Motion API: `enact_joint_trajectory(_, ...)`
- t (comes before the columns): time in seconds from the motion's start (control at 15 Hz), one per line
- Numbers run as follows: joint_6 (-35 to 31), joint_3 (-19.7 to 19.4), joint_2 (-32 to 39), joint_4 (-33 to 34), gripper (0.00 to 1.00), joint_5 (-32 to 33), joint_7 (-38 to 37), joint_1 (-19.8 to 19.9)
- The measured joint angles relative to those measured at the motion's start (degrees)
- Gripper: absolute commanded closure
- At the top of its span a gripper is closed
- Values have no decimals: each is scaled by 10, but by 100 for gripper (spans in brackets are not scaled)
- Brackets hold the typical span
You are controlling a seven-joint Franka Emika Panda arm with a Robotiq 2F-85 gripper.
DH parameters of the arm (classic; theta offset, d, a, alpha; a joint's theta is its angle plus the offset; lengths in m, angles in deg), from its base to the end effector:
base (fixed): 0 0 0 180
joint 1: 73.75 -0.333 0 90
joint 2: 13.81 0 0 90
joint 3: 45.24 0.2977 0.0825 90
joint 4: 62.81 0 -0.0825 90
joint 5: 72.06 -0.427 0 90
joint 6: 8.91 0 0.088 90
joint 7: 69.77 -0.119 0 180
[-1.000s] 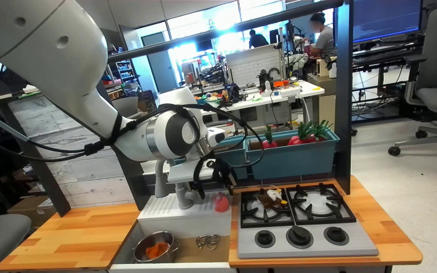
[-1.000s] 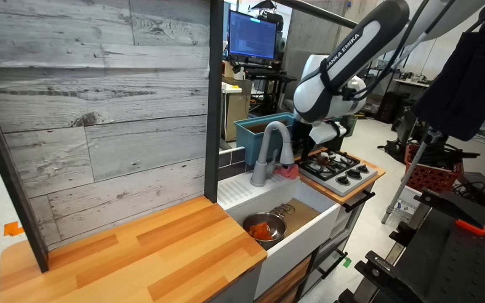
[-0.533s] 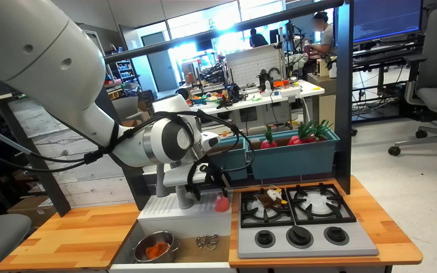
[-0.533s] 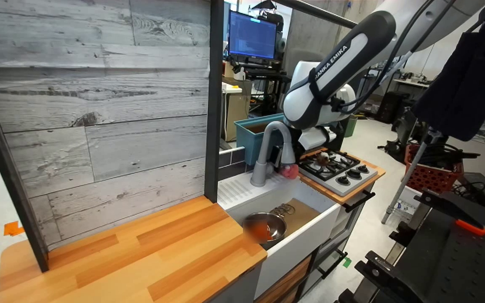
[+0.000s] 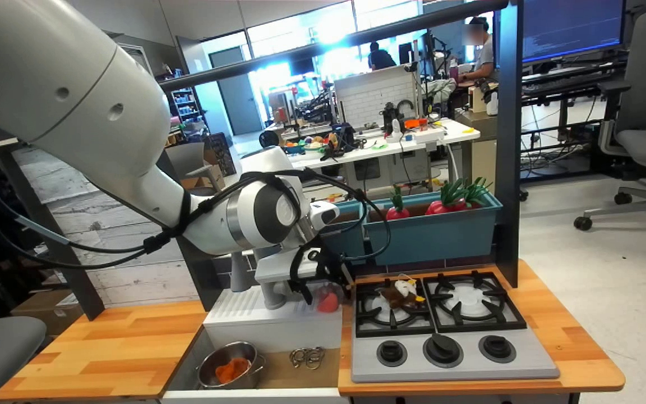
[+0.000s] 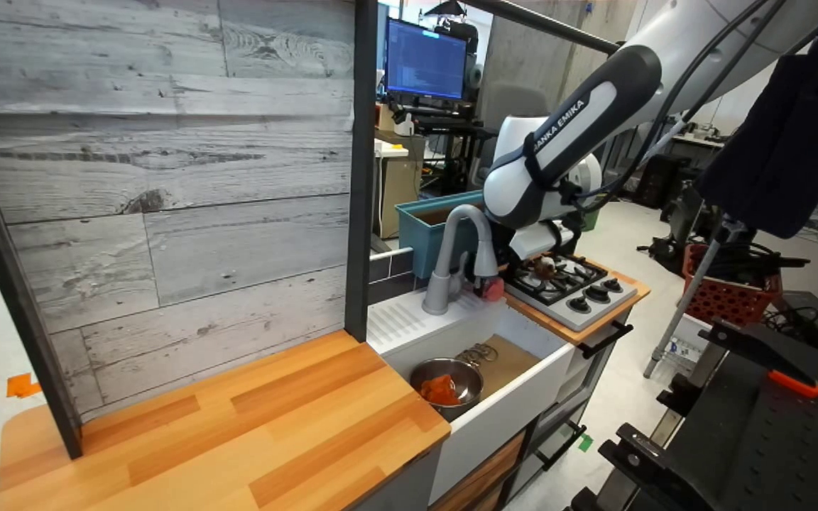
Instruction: Pick the stuffed animals on the counter and the stove and put them in the pot in the sink
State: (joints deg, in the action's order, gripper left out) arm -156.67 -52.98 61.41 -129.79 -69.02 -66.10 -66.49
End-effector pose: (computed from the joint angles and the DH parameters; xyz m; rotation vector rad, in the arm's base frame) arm 0.7180 -0.1689 -0.0626 2.9678 -0.0702 0.1155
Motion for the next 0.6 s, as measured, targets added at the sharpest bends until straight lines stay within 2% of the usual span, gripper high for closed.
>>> enact_joint_trajectory(0.53, 22, -6, 22, 36, 97, 2, -6, -2)
enact_joint_trajectory(0.6, 22, -8, 22, 36, 99, 2, -6, -2)
